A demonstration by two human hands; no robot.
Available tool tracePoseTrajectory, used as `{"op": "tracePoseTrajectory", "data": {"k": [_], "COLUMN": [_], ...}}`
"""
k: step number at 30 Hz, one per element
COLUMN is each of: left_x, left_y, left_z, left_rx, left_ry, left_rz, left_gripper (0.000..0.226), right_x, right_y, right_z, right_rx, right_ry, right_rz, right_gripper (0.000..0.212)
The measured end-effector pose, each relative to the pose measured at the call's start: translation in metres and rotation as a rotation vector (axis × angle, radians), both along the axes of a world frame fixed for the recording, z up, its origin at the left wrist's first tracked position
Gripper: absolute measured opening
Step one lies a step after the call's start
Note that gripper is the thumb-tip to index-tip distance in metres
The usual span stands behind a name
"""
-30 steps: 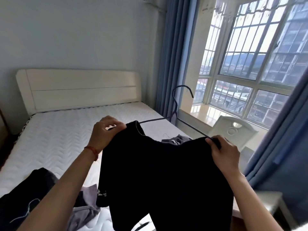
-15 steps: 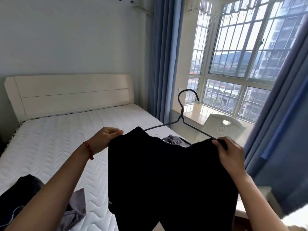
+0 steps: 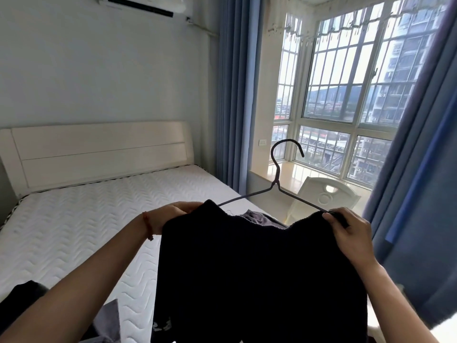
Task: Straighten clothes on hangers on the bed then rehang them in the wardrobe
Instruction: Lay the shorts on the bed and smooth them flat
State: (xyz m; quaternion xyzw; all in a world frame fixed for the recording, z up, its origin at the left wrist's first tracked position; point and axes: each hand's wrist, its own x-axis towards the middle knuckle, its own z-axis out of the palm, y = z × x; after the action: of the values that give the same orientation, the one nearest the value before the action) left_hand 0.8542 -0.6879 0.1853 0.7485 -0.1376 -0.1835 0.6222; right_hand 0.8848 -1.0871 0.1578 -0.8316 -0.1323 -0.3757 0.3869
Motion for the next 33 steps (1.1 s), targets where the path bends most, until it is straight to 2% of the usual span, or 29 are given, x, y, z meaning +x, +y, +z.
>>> {"op": "tracePoseTrajectory", "data": {"k": [3, 6, 8, 12, 14, 16, 18, 19, 25, 30, 33], "left_x": [0.002, 0.005, 0.012, 0.013, 0.012, 0.01, 0.012, 0.013, 0.011, 0.014, 0.016], "left_y": [-0.008, -0.008, 0.006, 0.029, 0.033, 0.033, 0.034, 0.034, 0.027, 0.008, -0.007], "left_z": [0.007, 0.01, 0.01, 0.022, 0.03, 0.037, 0.04, 0.04, 0.048, 0.051, 0.046], "left_rx": [0.049, 0.057, -0.052, -0.218, -0.163, -0.063, 0.048, 0.091, 0.274, 0.358, 0.387], "left_ry": [0.056, -0.06, -0.106, -0.227, -0.314, -0.369, -0.439, -0.458, -0.558, -0.617, -0.639], "left_rz": [-0.049, -0.085, 0.01, 0.187, 0.214, 0.263, 0.326, 0.336, 0.333, 0.237, 0.261], "left_gripper": [0.045, 0.016, 0.036, 0.041, 0.03, 0.007, 0.031, 0.033, 0.03, 0.052, 0.045], "right_x": [0.0, -0.001, -0.001, 0.0, 0.001, 0.003, 0.006, 0.007, 0.008, 0.008, 0.008], "right_y": [0.0, 0.001, -0.002, -0.005, 0.001, 0.008, 0.013, 0.015, 0.018, 0.022, 0.02], "right_z": [0.001, -0.002, -0.003, -0.006, -0.004, -0.001, 0.001, 0.002, 0.01, 0.017, 0.019], "right_rx": [-0.013, -0.025, -0.053, -0.132, -0.113, -0.075, -0.054, -0.05, -0.089, -0.192, -0.17], "right_ry": [0.019, 0.059, 0.099, 0.111, 0.112, 0.123, 0.131, 0.137, 0.146, 0.097, 0.102], "right_rz": [-0.001, -0.006, -0.031, -0.111, -0.14, -0.15, -0.148, -0.146, -0.166, -0.124, -0.126], "right_gripper": [0.006, 0.008, 0.011, 0.015, 0.017, 0.019, 0.019, 0.019, 0.019, 0.018, 0.018]}}
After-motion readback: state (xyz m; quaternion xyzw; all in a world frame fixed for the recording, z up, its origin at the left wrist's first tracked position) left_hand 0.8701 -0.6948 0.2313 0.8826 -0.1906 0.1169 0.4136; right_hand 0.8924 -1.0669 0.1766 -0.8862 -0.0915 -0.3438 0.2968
